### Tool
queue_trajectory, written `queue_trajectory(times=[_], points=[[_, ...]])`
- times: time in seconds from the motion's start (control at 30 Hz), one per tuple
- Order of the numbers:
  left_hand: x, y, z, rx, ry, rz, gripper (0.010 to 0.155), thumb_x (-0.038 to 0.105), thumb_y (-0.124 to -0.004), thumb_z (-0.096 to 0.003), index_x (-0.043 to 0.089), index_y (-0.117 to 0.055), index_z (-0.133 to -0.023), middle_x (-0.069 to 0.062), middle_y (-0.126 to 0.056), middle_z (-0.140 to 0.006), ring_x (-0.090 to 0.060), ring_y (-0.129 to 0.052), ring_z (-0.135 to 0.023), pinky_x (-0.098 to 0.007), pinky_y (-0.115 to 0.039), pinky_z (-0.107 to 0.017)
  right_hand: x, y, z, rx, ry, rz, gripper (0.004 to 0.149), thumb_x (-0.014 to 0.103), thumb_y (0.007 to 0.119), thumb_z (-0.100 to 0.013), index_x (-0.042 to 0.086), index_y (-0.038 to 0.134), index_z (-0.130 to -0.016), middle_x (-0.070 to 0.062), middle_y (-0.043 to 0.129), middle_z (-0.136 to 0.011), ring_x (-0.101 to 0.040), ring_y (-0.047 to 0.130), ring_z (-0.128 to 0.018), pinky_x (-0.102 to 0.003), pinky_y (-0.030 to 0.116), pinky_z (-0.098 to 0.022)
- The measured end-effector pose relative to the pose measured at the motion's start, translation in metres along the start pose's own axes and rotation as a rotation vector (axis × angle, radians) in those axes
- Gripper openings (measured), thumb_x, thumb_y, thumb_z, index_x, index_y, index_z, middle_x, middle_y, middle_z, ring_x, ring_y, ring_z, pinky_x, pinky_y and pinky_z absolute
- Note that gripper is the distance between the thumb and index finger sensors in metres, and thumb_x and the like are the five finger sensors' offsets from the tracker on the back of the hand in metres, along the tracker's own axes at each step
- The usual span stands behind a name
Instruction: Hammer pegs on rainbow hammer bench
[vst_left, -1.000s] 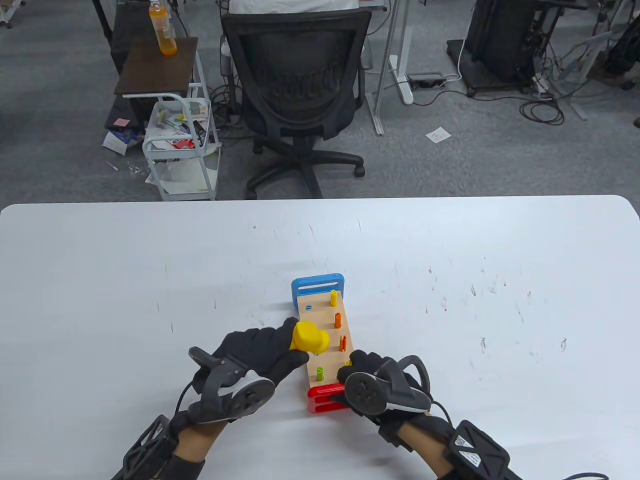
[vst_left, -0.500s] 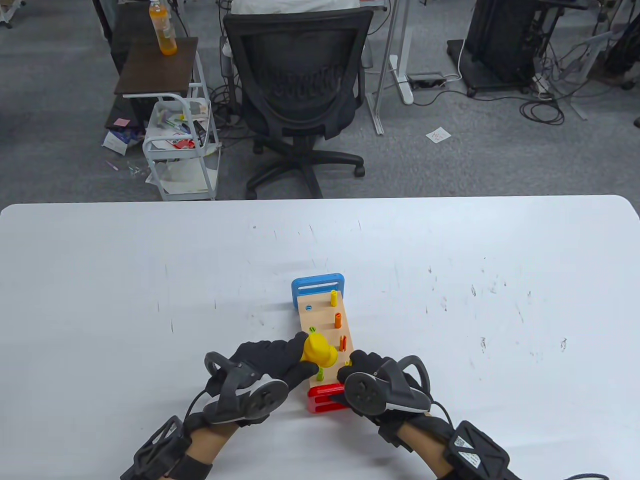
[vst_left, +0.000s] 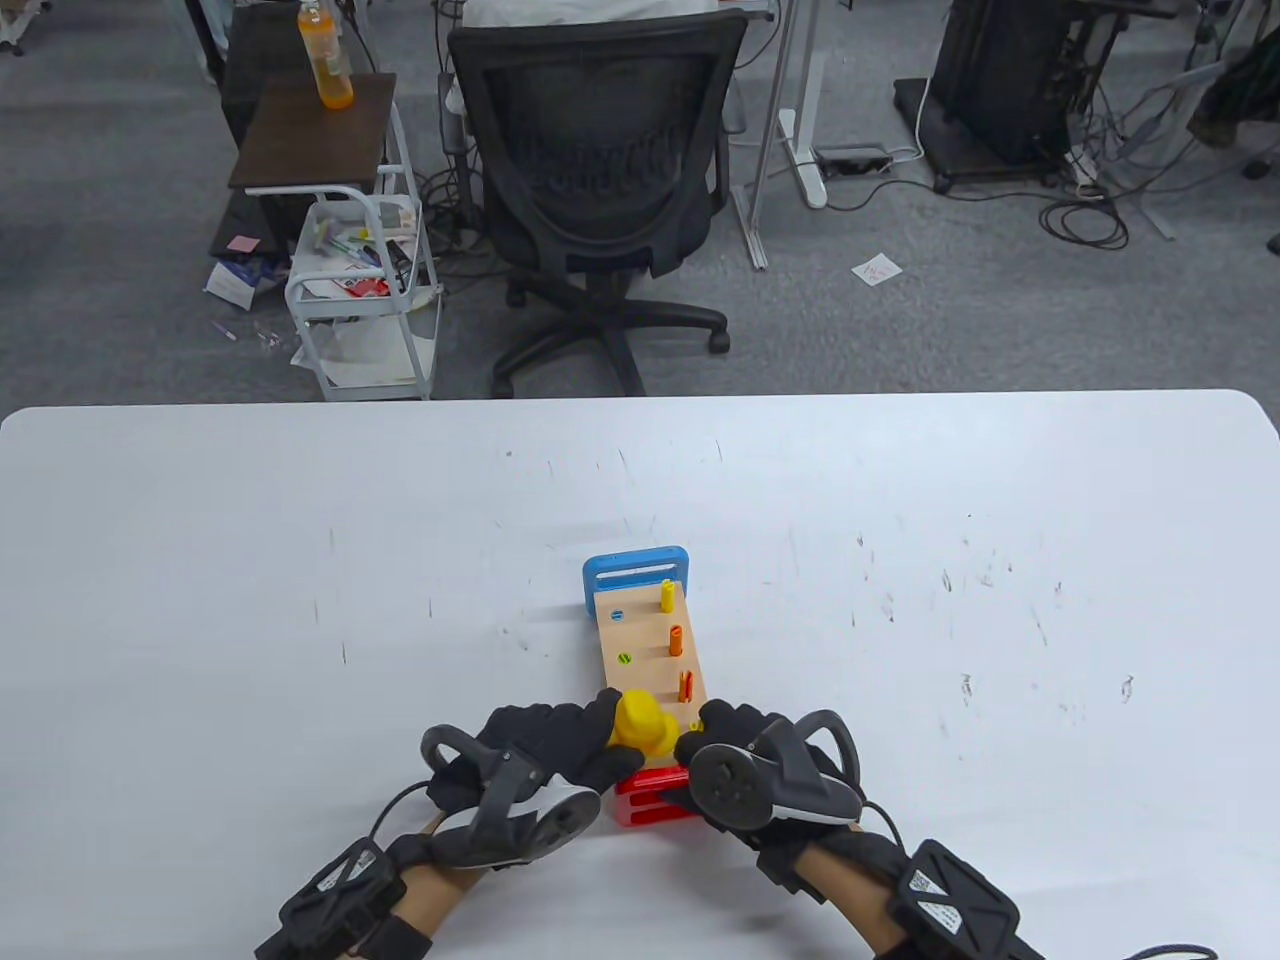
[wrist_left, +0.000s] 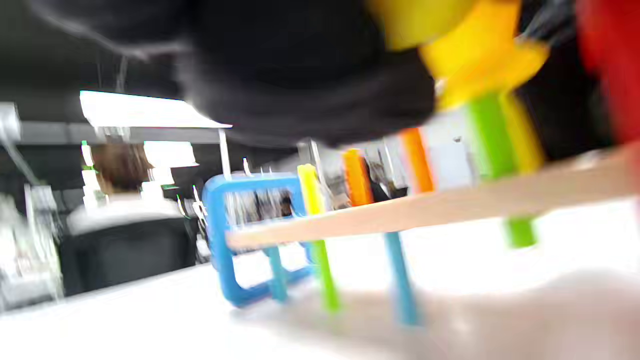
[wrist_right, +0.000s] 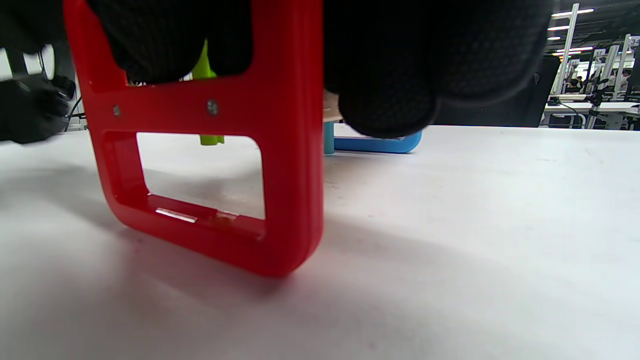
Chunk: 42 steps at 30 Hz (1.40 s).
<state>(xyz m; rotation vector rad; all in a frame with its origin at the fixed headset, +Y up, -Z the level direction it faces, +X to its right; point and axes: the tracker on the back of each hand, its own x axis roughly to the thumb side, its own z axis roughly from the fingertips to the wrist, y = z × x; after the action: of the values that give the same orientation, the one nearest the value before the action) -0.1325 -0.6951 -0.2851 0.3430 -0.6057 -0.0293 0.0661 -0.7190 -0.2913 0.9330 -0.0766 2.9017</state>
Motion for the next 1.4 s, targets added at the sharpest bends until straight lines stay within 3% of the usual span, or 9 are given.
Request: queue_trajectory(times=[0.33, 0.43, 0.53, 0.57, 0.7, 0.93, 1.03, 1.17, 1.4], points=[[-0.016, 0.107, 0.009, 0.473, 0.099, 0.031, 0.071, 0.071, -0.053, -0.0493, 0.028, -0.080, -0.098, 0.009, -0.106, -0.055, -0.012, -0.108, -0.026, -0.026, -0.093, -0.019, 0.000, 0.000, 0.000, -0.001, 0.001, -0.001, 0.037, 0.049, 0.074, -0.055, 0.016, 0.084, -0.069, -0.019, 0.082, -0.077, -0.037, 0.094, -0.058, -0.057, 0.080, -0.050], [-0.014, 0.089, 0.008, 0.421, 0.093, 0.084, 0.071, 0.070, -0.053, -0.0496, 0.027, -0.080, -0.099, 0.008, -0.107, -0.055, -0.013, -0.108, -0.025, -0.026, -0.092, -0.019, 0.000, 0.000, 0.000, -0.001, 0.002, 0.000, 0.037, 0.049, 0.074, -0.056, 0.016, 0.084, -0.069, -0.019, 0.082, -0.077, -0.037, 0.094, -0.058, -0.057, 0.080, -0.050], [0.006, -0.003, 0.006, -0.052, -0.043, -0.150, 0.070, 0.069, -0.055, -0.0494, 0.026, -0.083, -0.097, 0.006, -0.108, -0.053, -0.014, -0.108, -0.023, -0.027, -0.092, -0.017, 0.000, 0.000, 0.000, -0.001, 0.003, 0.001, 0.037, 0.049, 0.074, -0.055, 0.016, 0.084, -0.069, -0.019, 0.082, -0.078, -0.037, 0.094, -0.058, -0.057, 0.080, -0.050], [0.002, -0.014, 0.010, -0.060, -0.011, -0.249, 0.071, 0.072, -0.042, -0.0479, 0.034, -0.073, -0.098, 0.019, -0.105, -0.056, 0.000, -0.109, -0.024, -0.017, -0.096, -0.017, 0.000, 0.001, 0.000, 0.003, 0.002, -0.001, 0.037, 0.049, 0.074, -0.055, 0.016, 0.083, -0.069, -0.019, 0.082, -0.077, -0.037, 0.094, -0.058, -0.057, 0.080, -0.050], [-0.014, 0.025, 0.010, 0.173, 0.066, 0.037, 0.070, 0.069, -0.053, -0.0494, 0.027, -0.081, -0.097, 0.008, -0.107, -0.054, -0.012, -0.108, -0.023, -0.026, -0.092, -0.017, 0.000, 0.001, 0.000, -0.002, 0.000, -0.004, 0.037, 0.049, 0.074, -0.055, 0.016, 0.084, -0.069, -0.019, 0.082, -0.077, -0.037, 0.094, -0.058, -0.057, 0.080, -0.050], [-0.017, 0.114, 0.012, 0.517, 0.090, 0.005, 0.070, 0.070, -0.052, -0.0495, 0.028, -0.080, -0.099, 0.009, -0.106, -0.056, -0.011, -0.108, -0.026, -0.025, -0.093, -0.019, 0.000, 0.000, 0.000, -0.002, 0.002, -0.003, 0.037, 0.049, 0.074, -0.055, 0.017, 0.084, -0.069, -0.019, 0.082, -0.077, -0.037, 0.094, -0.058, -0.057, 0.080, -0.050], [-0.015, 0.090, 0.009, 0.451, 0.093, 0.043, 0.070, 0.070, -0.053, -0.0497, 0.027, -0.080, -0.099, 0.008, -0.106, -0.056, -0.012, -0.108, -0.025, -0.025, -0.092, -0.018, 0.000, 0.000, 0.000, -0.003, 0.003, -0.002, 0.037, 0.049, 0.074, -0.055, 0.017, 0.084, -0.069, -0.019, 0.082, -0.077, -0.037, 0.094, -0.058, -0.057, 0.080, -0.050], [0.000, -0.020, 0.019, -0.003, 0.018, -0.216, 0.071, 0.073, -0.044, -0.0481, 0.032, -0.072, -0.099, 0.017, -0.105, -0.056, 0.000, -0.110, -0.023, -0.016, -0.097, -0.015, 0.000, 0.000, 0.000, -0.001, 0.004, 0.000, 0.037, 0.049, 0.074, -0.056, 0.016, 0.083, -0.069, -0.019, 0.082, -0.078, -0.037, 0.094, -0.058, -0.057, 0.080, -0.050], [-0.018, 0.070, 0.000, 0.304, 0.061, 0.015, 0.070, 0.070, -0.055, -0.0493, 0.026, -0.080, -0.099, 0.006, -0.107, -0.055, -0.014, -0.108, -0.024, -0.026, -0.093, -0.017, -0.001, 0.001, 0.000, -0.003, 0.001, -0.006, 0.037, 0.049, 0.074, -0.055, 0.016, 0.083, -0.069, -0.019, 0.082, -0.077, -0.037, 0.094, -0.058, -0.057, 0.080, -0.050]])
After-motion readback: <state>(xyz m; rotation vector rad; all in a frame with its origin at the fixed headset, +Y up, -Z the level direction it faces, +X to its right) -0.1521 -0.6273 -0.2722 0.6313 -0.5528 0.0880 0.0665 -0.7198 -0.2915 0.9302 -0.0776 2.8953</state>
